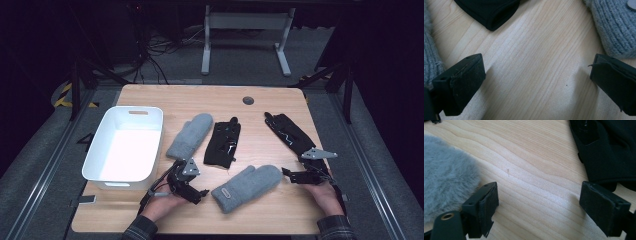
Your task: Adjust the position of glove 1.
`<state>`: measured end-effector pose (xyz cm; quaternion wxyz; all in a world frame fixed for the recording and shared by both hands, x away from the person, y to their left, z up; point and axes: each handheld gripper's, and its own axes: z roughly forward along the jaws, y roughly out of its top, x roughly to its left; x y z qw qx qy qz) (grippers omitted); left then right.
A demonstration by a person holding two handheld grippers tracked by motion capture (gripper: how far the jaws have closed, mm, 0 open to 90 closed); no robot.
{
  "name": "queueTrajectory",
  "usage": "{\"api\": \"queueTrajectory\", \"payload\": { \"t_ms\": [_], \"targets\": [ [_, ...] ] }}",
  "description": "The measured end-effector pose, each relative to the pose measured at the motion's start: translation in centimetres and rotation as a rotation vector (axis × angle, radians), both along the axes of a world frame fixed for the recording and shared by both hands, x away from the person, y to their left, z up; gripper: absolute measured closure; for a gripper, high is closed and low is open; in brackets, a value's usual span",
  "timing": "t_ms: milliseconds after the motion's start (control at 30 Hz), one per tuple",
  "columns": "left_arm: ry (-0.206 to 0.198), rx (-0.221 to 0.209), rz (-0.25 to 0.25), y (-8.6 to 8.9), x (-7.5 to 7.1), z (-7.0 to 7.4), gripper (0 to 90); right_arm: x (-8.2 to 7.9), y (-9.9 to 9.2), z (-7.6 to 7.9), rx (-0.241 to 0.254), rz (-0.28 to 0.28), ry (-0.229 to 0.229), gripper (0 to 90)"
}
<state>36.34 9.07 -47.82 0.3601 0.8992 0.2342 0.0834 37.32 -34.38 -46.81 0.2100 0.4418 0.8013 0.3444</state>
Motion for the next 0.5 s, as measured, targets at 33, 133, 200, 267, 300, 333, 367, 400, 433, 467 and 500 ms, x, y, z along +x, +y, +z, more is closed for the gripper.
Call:
{"api": "queueTrajectory", "payload": {
  "t_ms": [33, 133, 200, 267, 300, 333, 367, 400, 433, 467, 500],
  "targets": [
    [0.002, -0.001, 0.003, 0.0, 0.0, 0.0, 0.4, 0.0, 0.0, 0.0, 0.001, 0.000, 0.000, 16.2],
    [0.014, 0.018, 0.019, 0.1, 0.0, 0.2, 1.8, 0.0, 0.0, 0.0, 0.001, 0.001, 0.001, 16.1],
    [0.014, 0.036, 0.037, 0.2, 0.1, 0.5, 2.8, 0.0, 0.0, 0.0, 0.001, 0.001, 0.001, 16.0],
    [0.023, 0.025, 0.046, 0.3, 0.2, 0.8, 3.1, 0.0, 0.0, 0.0, 0.001, 0.001, 0.001, 16.1],
    [0.024, 0.025, 0.050, 0.3, 0.2, 1.1, 3.1, 0.0, 0.0, 0.0, 0.001, 0.001, 0.001, 16.0],
    [0.021, 0.026, 0.052, 0.2, 0.1, 1.3, 3.1, 0.0, 0.0, 0.0, 0.001, 0.001, 0.001, 16.0],
    [0.022, 0.022, 0.057, 0.2, 0.1, 1.5, 3.1, 0.0, 0.0, 0.0, 0.000, 0.000, 0.000, 16.0],
    [0.015, 0.020, 0.058, 0.1, 0.1, 1.9, 3.1, 0.0, 0.0, 0.0, 0.000, 0.000, 0.000, 16.0],
    [0.014, 0.016, 0.060, 0.0, 0.1, 2.2, 3.2, 0.0, 0.0, 0.0, 0.000, 0.000, 0.000, 16.0],
    [0.012, -0.005, 0.068, 0.0, 0.1, 2.7, 3.4, 0.0, 0.0, 0.0, 0.000, -0.001, 0.000, 16.1],
    [0.011, -0.011, 0.070, -0.1, 0.2, 3.0, 4.1, 0.0, 0.0, 0.0, 0.000, -0.001, 0.000, 16.0]
  ]
}}
